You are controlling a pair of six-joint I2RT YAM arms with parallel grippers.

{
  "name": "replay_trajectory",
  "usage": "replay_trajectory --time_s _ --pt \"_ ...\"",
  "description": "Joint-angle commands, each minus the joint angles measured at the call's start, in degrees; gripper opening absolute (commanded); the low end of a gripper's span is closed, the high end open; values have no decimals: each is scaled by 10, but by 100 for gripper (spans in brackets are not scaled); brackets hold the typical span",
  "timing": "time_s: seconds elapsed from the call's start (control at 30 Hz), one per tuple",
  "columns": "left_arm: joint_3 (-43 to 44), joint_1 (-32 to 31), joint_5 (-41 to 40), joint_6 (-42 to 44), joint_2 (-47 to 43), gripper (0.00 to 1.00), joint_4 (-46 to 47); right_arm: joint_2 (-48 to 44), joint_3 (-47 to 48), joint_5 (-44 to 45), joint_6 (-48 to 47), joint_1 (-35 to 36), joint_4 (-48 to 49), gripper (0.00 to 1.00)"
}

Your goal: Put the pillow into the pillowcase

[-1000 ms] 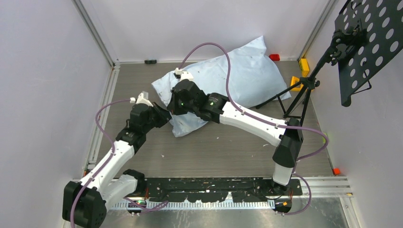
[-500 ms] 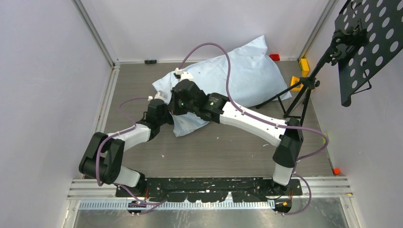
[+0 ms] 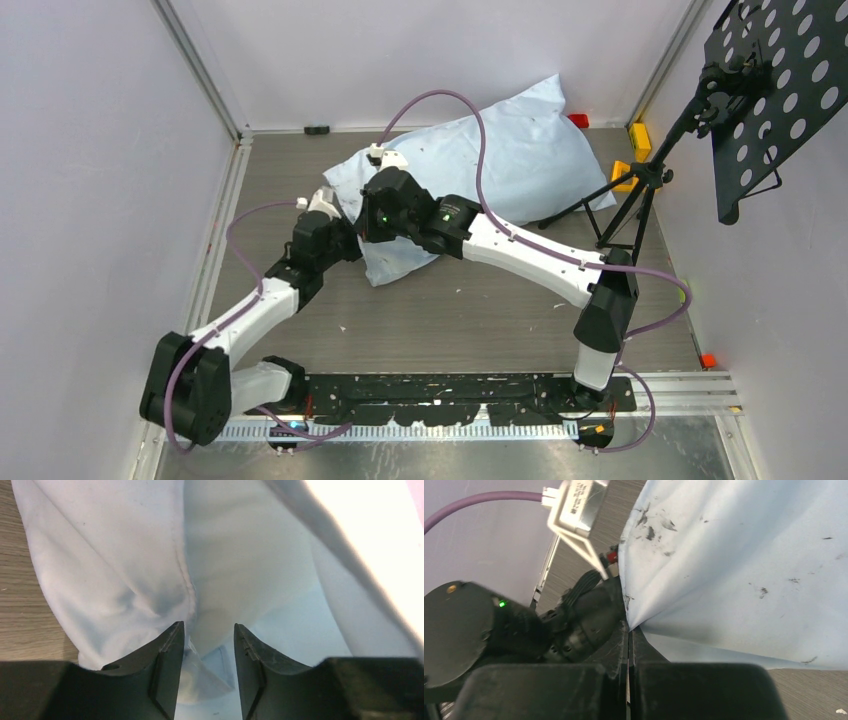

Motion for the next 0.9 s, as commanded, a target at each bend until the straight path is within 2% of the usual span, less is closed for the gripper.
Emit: replay_trajectory --time_s 0.0,0.1,0.33,0.47,0.53,0.67,0.87 --pt "-15 -4 -19 33 -54 44 -43 -33 -1 5 -2 0 31 0" --pt "-20 -4 -31 40 -77 44 -68 -36 -6 7 -4 -1 31 0" --pt "-27 -4 -67 53 -137 28 -135 -39 -14 10 -6 -2 32 0" --pt "-12 -4 -117 59 -172 8 -211 -33 -11 12 -7 -2 27 0" --pt "-1 -4 -144 58 -184 1 -260 -24 0 14 -10 -2 21 0" --pt "19 -4 -197 48 -207 0 -357 21 37 14 -22 -3 3 0" --pt "54 -4 -263 56 -262 0 -462 135 78 11 -25 -7 -5 0"
